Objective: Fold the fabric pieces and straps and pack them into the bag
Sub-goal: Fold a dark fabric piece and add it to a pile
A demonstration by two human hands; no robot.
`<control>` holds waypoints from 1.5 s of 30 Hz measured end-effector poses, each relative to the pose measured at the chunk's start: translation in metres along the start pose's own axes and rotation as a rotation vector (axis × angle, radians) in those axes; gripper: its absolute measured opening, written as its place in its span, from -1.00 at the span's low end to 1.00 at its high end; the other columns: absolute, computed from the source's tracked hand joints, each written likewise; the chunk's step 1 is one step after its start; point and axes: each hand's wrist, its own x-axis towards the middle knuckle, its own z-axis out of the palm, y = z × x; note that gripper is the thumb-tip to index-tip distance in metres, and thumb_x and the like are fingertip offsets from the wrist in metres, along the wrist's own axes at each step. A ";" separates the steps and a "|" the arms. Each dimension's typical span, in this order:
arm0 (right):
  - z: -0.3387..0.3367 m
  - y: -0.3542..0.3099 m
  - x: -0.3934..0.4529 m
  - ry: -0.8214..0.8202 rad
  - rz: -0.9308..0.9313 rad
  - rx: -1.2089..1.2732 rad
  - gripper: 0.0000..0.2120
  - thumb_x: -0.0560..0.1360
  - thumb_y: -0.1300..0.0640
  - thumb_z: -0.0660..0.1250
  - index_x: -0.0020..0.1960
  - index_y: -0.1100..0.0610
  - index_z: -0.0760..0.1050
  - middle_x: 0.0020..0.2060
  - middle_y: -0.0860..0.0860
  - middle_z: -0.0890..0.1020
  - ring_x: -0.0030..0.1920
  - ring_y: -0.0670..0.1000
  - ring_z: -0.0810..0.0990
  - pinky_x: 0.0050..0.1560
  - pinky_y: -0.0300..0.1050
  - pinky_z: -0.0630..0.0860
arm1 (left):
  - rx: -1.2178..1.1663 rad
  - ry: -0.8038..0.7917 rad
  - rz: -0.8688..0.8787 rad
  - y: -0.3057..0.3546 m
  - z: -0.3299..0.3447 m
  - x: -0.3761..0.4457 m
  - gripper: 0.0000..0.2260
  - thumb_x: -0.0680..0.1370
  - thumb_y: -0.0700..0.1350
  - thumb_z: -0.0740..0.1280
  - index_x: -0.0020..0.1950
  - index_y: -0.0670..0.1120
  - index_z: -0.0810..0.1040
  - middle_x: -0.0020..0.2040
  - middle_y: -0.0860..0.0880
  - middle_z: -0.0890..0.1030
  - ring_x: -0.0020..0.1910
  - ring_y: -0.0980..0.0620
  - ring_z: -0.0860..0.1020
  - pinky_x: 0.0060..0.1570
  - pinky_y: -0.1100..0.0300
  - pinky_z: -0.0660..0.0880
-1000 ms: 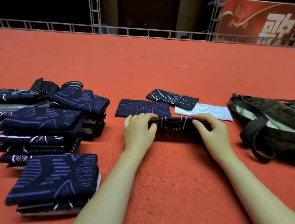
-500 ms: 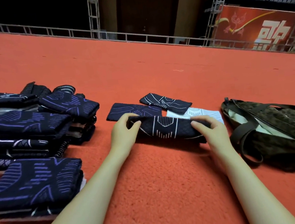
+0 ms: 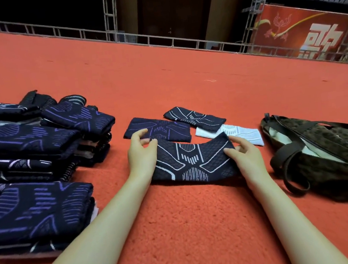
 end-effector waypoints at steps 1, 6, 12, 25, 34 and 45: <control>-0.002 0.001 0.002 0.051 -0.005 0.002 -0.68 0.46 0.32 0.34 0.18 0.10 0.53 -0.32 0.04 0.55 -0.32 -0.03 0.51 -0.31 -0.29 0.42 | 0.116 0.003 0.052 0.000 0.001 -0.001 -0.66 0.52 -0.18 0.29 0.29 0.00 0.43 0.12 -0.03 0.45 -0.07 0.16 0.47 0.05 0.23 0.35; -0.003 0.007 0.006 0.102 0.086 0.016 -0.67 0.46 0.29 0.37 0.22 0.20 0.54 -0.21 0.01 0.58 -0.28 -0.10 0.54 -0.25 -0.29 0.47 | 0.599 -0.155 0.387 -0.001 0.013 -0.019 -0.65 0.52 -0.04 0.30 0.32 0.02 0.44 0.33 -0.04 0.34 0.36 -0.05 0.26 0.34 0.05 0.21; 0.016 -0.004 -0.009 0.027 -0.047 0.092 -0.68 0.46 0.32 0.36 0.16 0.05 0.52 -0.20 -0.08 0.63 -0.37 -0.27 0.56 -0.37 -0.40 0.46 | 0.926 -0.518 0.389 -0.014 0.022 -0.025 -0.65 0.57 0.13 0.20 0.34 0.14 0.41 0.37 0.08 0.35 0.40 0.05 0.21 0.47 -0.04 0.00; 0.040 0.004 -0.025 -0.325 -0.458 -0.628 -0.79 0.52 0.13 0.34 0.14 0.06 0.62 0.14 -0.07 0.56 0.22 -0.13 0.40 0.26 -0.33 0.24 | 0.768 -0.371 0.332 -0.008 0.021 -0.021 -0.63 0.59 -0.13 0.13 0.41 0.01 0.34 0.29 -0.03 0.47 0.31 -0.06 0.34 0.33 0.05 0.23; 0.037 0.011 -0.015 -0.417 -0.311 -0.684 -0.59 0.55 0.13 0.29 0.39 0.12 0.40 0.39 0.02 0.36 0.43 -0.03 0.20 0.35 -0.35 0.00 | 0.783 -0.408 0.528 -0.004 0.023 -0.028 -0.62 0.61 -0.03 0.11 0.44 0.04 0.32 0.41 0.09 0.35 0.42 0.08 0.22 0.46 0.05 0.04; 0.034 0.004 -0.012 -0.184 0.005 -0.114 -0.64 0.52 0.29 0.30 0.29 0.11 0.47 -0.07 -0.02 0.62 -0.17 -0.13 0.58 -0.23 -0.40 0.48 | 0.933 -0.501 0.493 -0.009 0.021 -0.028 -0.58 0.59 0.09 0.15 0.44 0.07 0.32 0.39 0.07 0.36 0.40 0.05 0.24 0.40 0.11 0.06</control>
